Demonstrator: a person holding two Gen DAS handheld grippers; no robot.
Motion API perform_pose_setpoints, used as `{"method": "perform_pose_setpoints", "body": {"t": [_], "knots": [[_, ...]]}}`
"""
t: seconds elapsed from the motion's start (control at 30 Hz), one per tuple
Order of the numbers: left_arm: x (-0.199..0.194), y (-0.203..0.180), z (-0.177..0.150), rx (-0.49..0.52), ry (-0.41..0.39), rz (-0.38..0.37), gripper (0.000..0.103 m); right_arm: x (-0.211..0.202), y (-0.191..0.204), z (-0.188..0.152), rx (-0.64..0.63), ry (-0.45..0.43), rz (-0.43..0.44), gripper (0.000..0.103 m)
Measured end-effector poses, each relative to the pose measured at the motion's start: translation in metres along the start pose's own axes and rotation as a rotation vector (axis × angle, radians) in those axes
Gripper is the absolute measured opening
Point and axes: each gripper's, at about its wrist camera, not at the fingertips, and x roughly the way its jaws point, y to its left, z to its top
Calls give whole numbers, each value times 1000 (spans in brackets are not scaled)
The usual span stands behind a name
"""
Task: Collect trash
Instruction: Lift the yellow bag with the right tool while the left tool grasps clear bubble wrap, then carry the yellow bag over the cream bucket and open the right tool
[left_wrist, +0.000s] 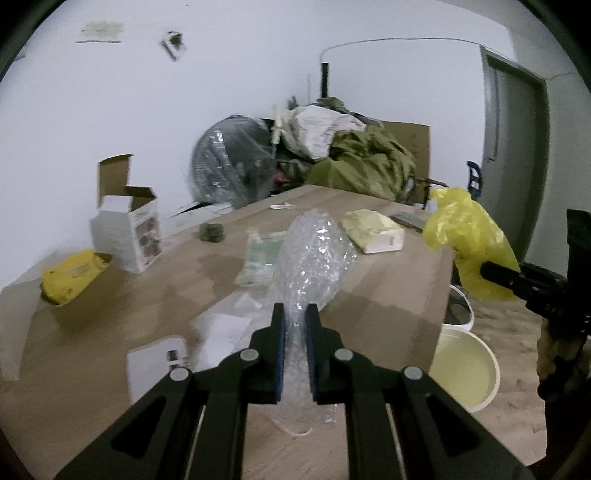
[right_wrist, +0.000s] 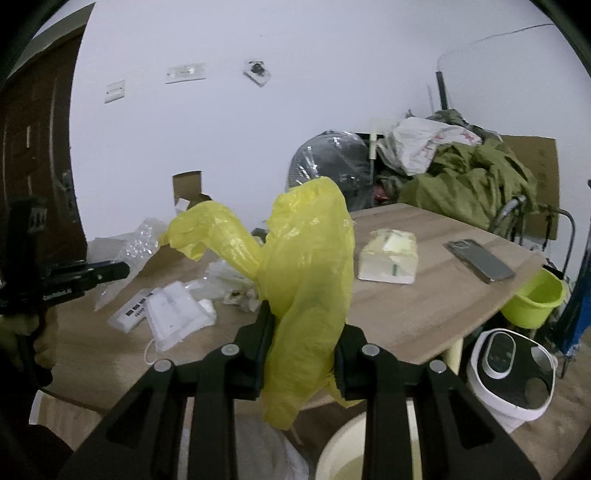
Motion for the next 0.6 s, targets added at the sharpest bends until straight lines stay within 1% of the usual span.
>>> {"method": "perform_pose_setpoints", "body": {"t": [0.37,0.53,0.6], "knots": [[25,-48,5,80,22,-132,9,-30,-40,-22,82,9,-122,26],[39,-74,6,110,40,-189,9,-37,-59,-37,120,44,-171,27],[46,-84,6,120,49,-216,9,-37,-66,-44,124,72,-193,30]]}}
